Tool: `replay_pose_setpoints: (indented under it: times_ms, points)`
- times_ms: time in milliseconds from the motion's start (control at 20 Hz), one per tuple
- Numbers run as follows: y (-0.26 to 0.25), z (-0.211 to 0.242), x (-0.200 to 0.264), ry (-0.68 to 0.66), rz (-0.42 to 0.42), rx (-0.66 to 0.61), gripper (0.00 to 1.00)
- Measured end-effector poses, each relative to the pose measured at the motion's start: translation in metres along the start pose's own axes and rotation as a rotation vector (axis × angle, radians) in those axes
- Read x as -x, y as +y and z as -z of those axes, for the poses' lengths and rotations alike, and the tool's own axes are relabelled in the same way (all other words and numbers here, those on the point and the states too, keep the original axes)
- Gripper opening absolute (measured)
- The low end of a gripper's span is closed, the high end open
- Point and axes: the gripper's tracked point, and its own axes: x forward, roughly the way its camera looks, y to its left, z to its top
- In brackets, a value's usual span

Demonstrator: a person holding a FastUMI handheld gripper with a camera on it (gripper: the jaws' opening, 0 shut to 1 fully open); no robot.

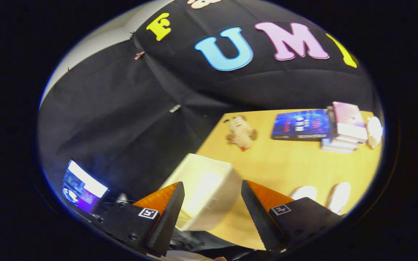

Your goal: Open the storage box then place both shoes into the box .Put the left shoe in first, then the right shoe, with the right side of both shoes facing outward in a uniform manner.

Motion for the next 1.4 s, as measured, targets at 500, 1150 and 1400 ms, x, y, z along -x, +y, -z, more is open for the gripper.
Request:
replay_pose_setpoints:
  times_ms: [500, 1150, 1400]
  points:
    - [-0.169, 0.117, 0.014, 0.302, 0.389, -0.053, 0.92]
    - [-0.225, 0.192, -0.051, 0.497, 0.453, -0.228, 0.64]
    - [-0.228, 0.192, -0.045, 0.513, 0.462, -0.258, 0.35]
